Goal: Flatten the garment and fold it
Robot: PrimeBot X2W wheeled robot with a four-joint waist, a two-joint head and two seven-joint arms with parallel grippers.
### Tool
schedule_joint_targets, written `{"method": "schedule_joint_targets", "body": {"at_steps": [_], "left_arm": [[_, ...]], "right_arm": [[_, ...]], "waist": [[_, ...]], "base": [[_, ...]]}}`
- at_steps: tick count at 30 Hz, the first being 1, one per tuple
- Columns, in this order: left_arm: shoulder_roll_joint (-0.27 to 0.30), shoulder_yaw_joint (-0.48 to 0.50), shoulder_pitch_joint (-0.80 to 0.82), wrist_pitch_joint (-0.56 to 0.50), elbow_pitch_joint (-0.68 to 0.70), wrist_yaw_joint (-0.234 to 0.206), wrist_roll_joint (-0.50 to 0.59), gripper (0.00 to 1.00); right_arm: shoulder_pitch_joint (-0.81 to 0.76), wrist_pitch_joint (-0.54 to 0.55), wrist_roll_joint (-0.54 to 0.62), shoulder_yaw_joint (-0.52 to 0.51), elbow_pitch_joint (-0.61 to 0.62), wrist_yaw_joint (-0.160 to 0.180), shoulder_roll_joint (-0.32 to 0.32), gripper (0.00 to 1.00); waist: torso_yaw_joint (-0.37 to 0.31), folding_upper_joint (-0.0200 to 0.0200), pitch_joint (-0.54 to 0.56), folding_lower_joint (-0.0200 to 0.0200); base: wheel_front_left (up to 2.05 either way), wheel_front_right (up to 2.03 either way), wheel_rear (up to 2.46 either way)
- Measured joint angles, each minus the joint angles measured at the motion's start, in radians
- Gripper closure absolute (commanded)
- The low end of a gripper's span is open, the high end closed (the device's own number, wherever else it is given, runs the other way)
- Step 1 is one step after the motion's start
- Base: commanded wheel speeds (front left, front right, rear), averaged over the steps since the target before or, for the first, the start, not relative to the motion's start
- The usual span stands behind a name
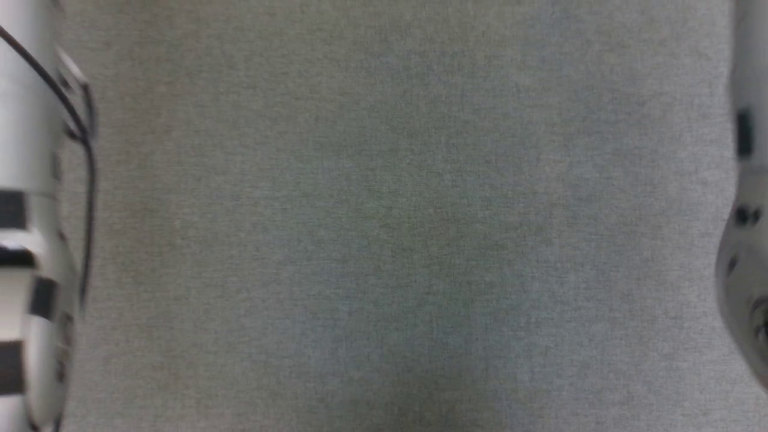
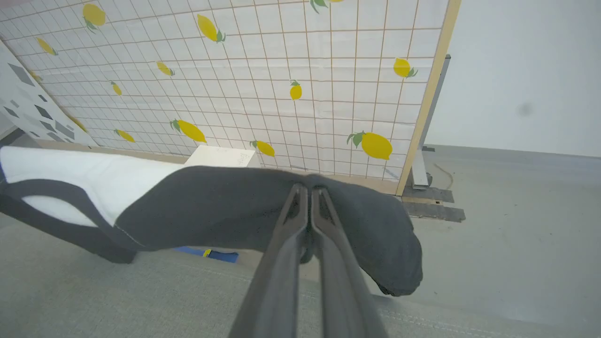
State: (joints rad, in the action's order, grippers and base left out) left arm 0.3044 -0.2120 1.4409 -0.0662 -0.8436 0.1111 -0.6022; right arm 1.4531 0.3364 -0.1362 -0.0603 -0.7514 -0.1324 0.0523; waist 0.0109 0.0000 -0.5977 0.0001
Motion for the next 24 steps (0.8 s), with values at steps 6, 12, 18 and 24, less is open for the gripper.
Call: {"method": "schedule_joint_targets", "body": {"at_steps": [6,12,18,24], "left_arm": [[-0.043,-0.054,-0.216,0.029,-0.021,0.012,-0.051,1.00],[-0.088,-0.095,-0.523,0.050,0.049,0.012,-0.142,1.00],[-0.107,-0.091,-0.832,0.040,0.140,0.010,-0.227,1.00],[-0.097,-0.078,-1.141,-0.030,0.322,-0.056,-0.295,1.00]], "right_arm": [[-0.264,-0.028,-0.134,0.078,0.024,0.000,0.046,1.00],[-0.577,-0.035,-0.294,0.121,0.134,0.000,0.091,1.00],[-0.901,-0.017,-0.393,0.096,0.284,0.000,0.104,1.00],[-1.213,0.030,-0.425,0.004,0.466,0.000,0.072,1.00]], "waist": [[0.014,0.0000,0.089,0.0000],[0.029,0.0000,0.229,-0.0003],[0.044,0.0001,0.375,-0.0002],[0.056,0.0000,0.521,-0.0003]], "base": [[0.00,0.00,0.00],[0.00,0.00,0.00],[0.00,0.00,0.00],[0.00,0.00,0.00]]}}
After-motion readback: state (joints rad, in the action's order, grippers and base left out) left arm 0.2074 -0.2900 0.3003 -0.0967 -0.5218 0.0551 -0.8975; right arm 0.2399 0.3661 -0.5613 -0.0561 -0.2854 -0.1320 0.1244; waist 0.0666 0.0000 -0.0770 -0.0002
